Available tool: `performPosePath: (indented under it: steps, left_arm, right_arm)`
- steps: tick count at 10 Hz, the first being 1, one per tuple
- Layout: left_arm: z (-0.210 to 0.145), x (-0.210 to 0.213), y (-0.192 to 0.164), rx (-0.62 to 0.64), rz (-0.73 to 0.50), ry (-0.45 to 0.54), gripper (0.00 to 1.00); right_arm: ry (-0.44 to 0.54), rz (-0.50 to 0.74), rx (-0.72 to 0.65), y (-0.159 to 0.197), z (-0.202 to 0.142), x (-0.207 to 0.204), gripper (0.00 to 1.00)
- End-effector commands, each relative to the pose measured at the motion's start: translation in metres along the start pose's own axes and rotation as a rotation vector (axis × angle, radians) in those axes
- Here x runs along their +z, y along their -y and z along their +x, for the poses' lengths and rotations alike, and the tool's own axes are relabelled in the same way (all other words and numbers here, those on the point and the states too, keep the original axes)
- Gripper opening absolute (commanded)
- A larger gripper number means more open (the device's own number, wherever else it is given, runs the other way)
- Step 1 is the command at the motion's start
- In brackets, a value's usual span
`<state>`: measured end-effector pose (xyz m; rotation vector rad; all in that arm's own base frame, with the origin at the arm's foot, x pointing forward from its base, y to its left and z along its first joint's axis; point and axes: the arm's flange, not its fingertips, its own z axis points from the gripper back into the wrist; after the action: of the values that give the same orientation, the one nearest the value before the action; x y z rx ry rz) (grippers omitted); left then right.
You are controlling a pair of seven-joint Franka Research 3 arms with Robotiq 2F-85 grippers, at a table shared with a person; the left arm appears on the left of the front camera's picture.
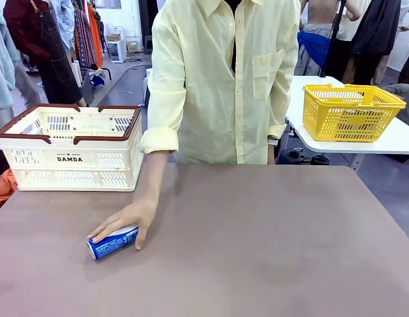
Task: Place the drinks into the Shopping basket.
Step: Pick up one drink and place it into the Shopping basket.
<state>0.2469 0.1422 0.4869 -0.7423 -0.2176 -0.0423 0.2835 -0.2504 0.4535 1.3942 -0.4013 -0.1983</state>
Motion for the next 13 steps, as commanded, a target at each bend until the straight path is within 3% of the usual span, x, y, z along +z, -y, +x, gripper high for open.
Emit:
performPosePath:
  steps: [1, 2, 4, 7, 9, 11, 13]
  left_arm:
    - [0.059, -0.068, 0.051, -0.069, 0.115, -0.121, 1.00]
    - [0.070, -0.075, 0.057, -0.068, 0.093, -0.140, 1.00]
    - [0.059, -0.038, 0.039, -0.027, 0.059, -0.085, 1.00]
    - [-0.003, 0.048, -0.034, 0.125, -0.023, 0.117, 1.00]
    - [-0.057, 0.077, -0.077, 0.240, -0.108, 0.277, 1.00]
    - [-0.065, 0.076, -0.078, 0.238, -0.099, 0.304, 1.00]
    - [-0.044, 0.059, -0.029, 0.122, 0.014, 0.255, 1.00]
  right_arm:
    - [0.003, 0.013, 0.024, -0.001, -0.001, 0.000, 1.00]
    - [0.003, 0.013, 0.024, -0.001, -0.001, 0.000, 1.00]
    - [0.003, 0.013, 0.024, -0.001, -0.001, 0.000, 1.00]
    - [0.003, 0.013, 0.024, -0.001, -0.001, 0.000, 1.00]
    - [0.003, 0.013, 0.024, -0.001, -0.001, 0.000, 1.00]
    - [0.003, 0.013, 0.024, -0.001, -0.001, 0.000, 1.00]
    - [0.003, 0.013, 0.024, -0.001, -0.001, 0.000, 1.00]
